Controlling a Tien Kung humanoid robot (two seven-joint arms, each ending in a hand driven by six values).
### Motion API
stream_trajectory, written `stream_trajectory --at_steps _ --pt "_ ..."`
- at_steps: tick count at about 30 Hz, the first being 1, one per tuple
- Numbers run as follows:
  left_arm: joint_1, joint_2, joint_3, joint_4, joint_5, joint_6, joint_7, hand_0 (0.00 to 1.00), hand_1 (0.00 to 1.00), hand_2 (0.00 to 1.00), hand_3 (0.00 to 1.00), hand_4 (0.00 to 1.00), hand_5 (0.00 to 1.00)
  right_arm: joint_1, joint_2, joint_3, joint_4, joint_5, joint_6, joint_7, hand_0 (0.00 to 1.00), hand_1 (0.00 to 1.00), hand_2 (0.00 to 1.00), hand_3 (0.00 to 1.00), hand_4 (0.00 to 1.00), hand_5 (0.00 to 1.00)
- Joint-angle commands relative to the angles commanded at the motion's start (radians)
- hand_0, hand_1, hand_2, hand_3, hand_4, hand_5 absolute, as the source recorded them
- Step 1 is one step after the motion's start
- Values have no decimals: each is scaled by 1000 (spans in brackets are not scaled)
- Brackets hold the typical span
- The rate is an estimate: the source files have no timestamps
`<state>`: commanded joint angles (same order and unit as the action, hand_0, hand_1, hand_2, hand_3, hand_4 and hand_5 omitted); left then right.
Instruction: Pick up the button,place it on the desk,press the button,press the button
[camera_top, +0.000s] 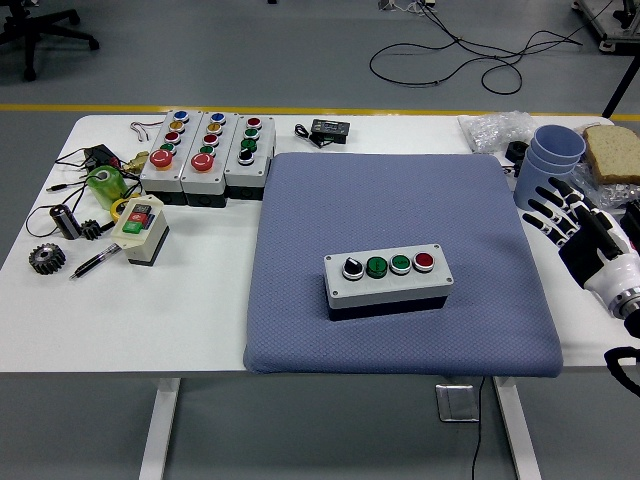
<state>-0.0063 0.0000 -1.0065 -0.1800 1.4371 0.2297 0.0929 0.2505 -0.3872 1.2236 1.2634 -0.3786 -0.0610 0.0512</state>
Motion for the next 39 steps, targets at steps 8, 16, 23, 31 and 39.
stream_trajectory --at_steps 8,16,23,31,39 --pt "3 0 -13 0 21 -1 3 605 642 691 563 422 764 -4 -4 48 5 -10 15 -29 687 640 663 641 712 335" --pt "7 0 -23 0 39 -3 6 605 642 690 563 419 768 -9 -1 50 4 -13 2 -44 675 626 650 630 710 331" --pt "6 0 -16 0 30 -1 4 605 642 690 564 419 769 -10 2 51 3 -13 -3 -48 672 619 645 628 708 329" --pt "-1 0 -11 0 17 1 3 605 642 690 563 418 769 -5 5 53 1 -7 -19 -50 664 616 637 621 707 325" --pt "-2 0 -2 0 6 3 2 605 642 690 562 417 768 -6 5 54 0 1 -21 -50 660 611 635 619 699 319"
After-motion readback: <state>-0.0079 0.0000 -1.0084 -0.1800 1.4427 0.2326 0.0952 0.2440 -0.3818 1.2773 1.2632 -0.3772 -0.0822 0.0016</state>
